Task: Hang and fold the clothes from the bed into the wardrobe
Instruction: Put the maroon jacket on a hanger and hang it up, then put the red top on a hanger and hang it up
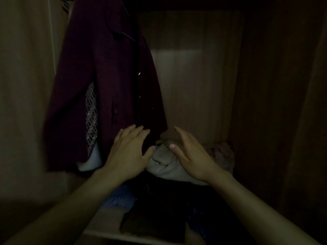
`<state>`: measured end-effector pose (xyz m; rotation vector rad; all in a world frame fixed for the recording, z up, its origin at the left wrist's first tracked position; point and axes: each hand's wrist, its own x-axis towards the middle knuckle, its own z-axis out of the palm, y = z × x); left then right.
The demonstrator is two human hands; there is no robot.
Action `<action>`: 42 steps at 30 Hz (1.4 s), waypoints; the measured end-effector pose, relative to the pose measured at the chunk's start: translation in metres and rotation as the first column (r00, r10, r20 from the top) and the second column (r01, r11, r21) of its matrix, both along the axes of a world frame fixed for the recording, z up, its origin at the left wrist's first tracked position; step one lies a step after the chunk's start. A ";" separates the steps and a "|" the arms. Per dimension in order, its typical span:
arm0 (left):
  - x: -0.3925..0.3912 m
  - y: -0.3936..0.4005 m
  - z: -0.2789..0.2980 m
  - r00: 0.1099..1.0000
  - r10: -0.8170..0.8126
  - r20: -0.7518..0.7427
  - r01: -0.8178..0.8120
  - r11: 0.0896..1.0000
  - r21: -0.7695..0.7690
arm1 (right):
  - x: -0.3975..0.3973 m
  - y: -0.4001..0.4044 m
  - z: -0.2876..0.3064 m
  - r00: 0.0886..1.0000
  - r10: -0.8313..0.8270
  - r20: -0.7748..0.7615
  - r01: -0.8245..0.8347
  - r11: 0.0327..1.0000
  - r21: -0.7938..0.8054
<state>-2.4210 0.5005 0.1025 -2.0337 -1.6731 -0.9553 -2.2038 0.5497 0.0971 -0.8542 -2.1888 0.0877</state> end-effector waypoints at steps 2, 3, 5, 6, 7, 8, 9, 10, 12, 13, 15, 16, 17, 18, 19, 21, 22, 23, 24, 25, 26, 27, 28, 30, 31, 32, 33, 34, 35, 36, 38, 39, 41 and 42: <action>0.016 -0.017 -0.030 1.000 -0.012 -0.019 0.011 0.999 -0.048 | 0.012 -0.017 -0.021 0.999 0.008 -0.040 -0.011 0.998 -0.064; 0.021 -0.025 -0.043 0.999 -0.015 -0.047 0.012 0.997 -0.080 | 0.018 -0.026 -0.031 0.998 0.005 -0.057 -0.012 0.994 -0.109; 0.028 -0.042 -0.060 0.997 -0.020 -0.075 0.010 0.991 -0.137 | 0.028 -0.049 -0.048 0.997 -0.025 -0.074 0.012 0.984 -0.180; 0.031 -0.049 -0.064 0.996 -0.026 -0.080 0.014 0.989 -0.150 | 0.034 -0.063 -0.055 0.996 -0.058 -0.075 0.042 0.978 -0.202; 0.034 -0.054 -0.067 0.996 -0.031 -0.081 0.018 0.988 -0.154 | 0.039 -0.075 -0.061 0.994 -0.081 -0.070 0.063 0.973 -0.220; 0.037 -0.059 -0.069 0.996 -0.041 -0.076 0.029 0.988 -0.155 | 0.044 -0.087 -0.065 0.993 -0.096 -0.063 0.079 0.969 -0.234; 0.041 -0.064 -0.072 0.996 -0.062 -0.065 0.051 0.986 -0.157 | 0.049 -0.099 -0.069 0.992 -0.119 -0.047 0.105 0.966 -0.237; 0.044 -0.068 -0.074 0.995 -0.088 -0.051 0.079 0.984 -0.159 | 0.054 -0.110 -0.072 0.987 -0.157 -0.019 0.149 0.962 -0.230; 0.046 -0.077 -0.080 0.989 -0.143 -0.044 0.134 0.978 -0.162 | 0.058 -0.135 -0.075 0.961 -0.269 0.059 0.275 0.934 -0.230; 0.044 -0.081 -0.082 0.985 -0.168 -0.049 0.158 0.974 -0.162 | 0.057 -0.147 -0.076 0.941 -0.324 0.094 0.337 0.912 -0.233; 0.036 -0.088 -0.086 0.974 -0.223 -0.035 0.214 0.963 -0.165 | 0.052 -0.170 -0.077 0.902 -0.410 0.136 0.431 0.871 -0.236; 0.031 -0.091 -0.088 0.967 -0.256 -0.007 0.251 0.953 -0.167 | 0.048 -0.180 -0.078 0.885 -0.443 0.146 0.466 0.852 -0.240; 0.026 -0.093 -0.090 0.957 -0.290 0.027 0.290 0.942 -0.167 | 0.044 -0.191 -0.079 0.869 -0.470 0.153 0.494 0.834 -0.245; 0.023 -0.095 -0.094 0.947 -0.317 0.056 0.322 0.932 -0.167 | 0.040 -0.201 -0.079 0.856 -0.492 0.161 0.517 0.819 -0.247; 0.020 -0.097 -0.098 0.937 -0.341 0.082 0.350 0.921 -0.170 | 0.035 -0.211 -0.080 0.839 -0.515 0.175 0.544 0.803 -0.244; 0.019 -0.103 -0.108 0.913 -0.387 0.126 0.405 0.895 -0.186 | 0.028 -0.231 -0.082 0.796 -0.566 0.215 0.604 0.760 -0.240; 0.021 -0.106 -0.113 0.899 -0.413 0.145 0.436 0.877 -0.201 | 0.025 -0.242 -0.084 0.774 -0.590 0.230 0.633 0.736 -0.242; 0.024 -0.111 -0.117 0.883 -0.439 0.168 0.468 0.857 -0.216 | 0.023 -0.254 -0.086 0.751 -0.613 0.245 0.660 0.712 -0.239; 0.030 -0.116 -0.120 0.867 -0.459 0.195 0.495 0.838 -0.230 | 0.024 -0.265 -0.088 0.730 -0.632 0.261 0.683 0.694 -0.229; 0.035 -0.121 -0.122 0.850 -0.479 0.219 0.523 0.818 -0.240 | 0.026 -0.276 -0.088 0.709 -0.649 0.276 0.703 0.678 -0.215; 0.042 -0.126 -0.123 0.830 -0.503 0.241 0.553 0.796 -0.246 | 0.030 -0.287 -0.086 0.689 -0.666 0.286 0.723 0.661 -0.202; 0.049 -0.131 -0.123 0.808 -0.529 0.259 0.585 0.772 -0.250 | 0.034 -0.298 -0.085 0.668 -0.686 0.289 0.743 0.641 -0.195; 0.056 -0.137 -0.122 0.786 -0.555 0.272 0.615 0.747 -0.252 | 0.039 -0.309 -0.083 0.645 -0.709 0.285 0.763 0.617 -0.194; 0.072 -0.151 -0.120 0.743 -0.603 0.290 0.667 0.702 -0.247 | 0.052 -0.334 -0.081 0.596 -0.758 0.266 0.803 0.565 -0.190; 0.081 -0.160 -0.118 0.718 -0.627 0.303 0.694 0.677 -0.243 | 0.059 -0.347 -0.080 0.569 -0.782 0.254 0.822 0.539 -0.183; 0.091 -0.169 -0.117 0.690 -0.651 0.316 0.722 0.649 -0.238 | 0.065 -0.362 -0.079 0.542 -0.804 0.244 0.840 0.514 -0.172; 0.101 -0.179 -0.115 0.661 -0.677 0.324 0.749 0.620 -0.232 | 0.071 -0.377 -0.078 0.511 -0.826 0.236 0.859 0.486 -0.160; 0.112 -0.190 -0.114 0.633 -0.704 0.322 0.774 0.592 -0.226 | 0.077 -0.395 -0.078 0.476 -0.849 0.232 0.879 0.452 -0.149; 0.123 -0.202 -0.112 0.606 -0.730 0.315 0.795 0.566 -0.219 | 0.082 -0.412 -0.079 0.438 -0.870 0.228 0.899 0.415 -0.142; 0.135 -0.214 -0.111 0.579 -0.753 0.311 0.815 0.540 -0.211 | 0.088 -0.430 -0.079 0.400 -0.889 0.222 0.916 0.376 -0.142; 0.162 -0.242 -0.110 0.514 -0.794 0.324 0.858 0.475 -0.197 | 0.102 -0.469 -0.079 0.321 -0.924 0.206 0.942 0.290 -0.166; 0.175 -0.258 -0.110 0.480 -0.811 0.334 0.877 0.440 -0.193 | 0.108 -0.489 -0.079 0.284 -0.938 0.201 0.951 0.250 -0.180; 0.202 -0.292 -0.110 0.418 -0.846 0.332 0.908 0.374 -0.191 | 0.121 -0.532 -0.078 0.214 -0.957 0.194 0.964 0.175 -0.200; 0.215 -0.310 -0.111 0.392 -0.864 0.317 0.918 0.345 -0.196 | 0.127 -0.555 -0.078 0.182 -0.965 0.187 0.969 0.143 -0.204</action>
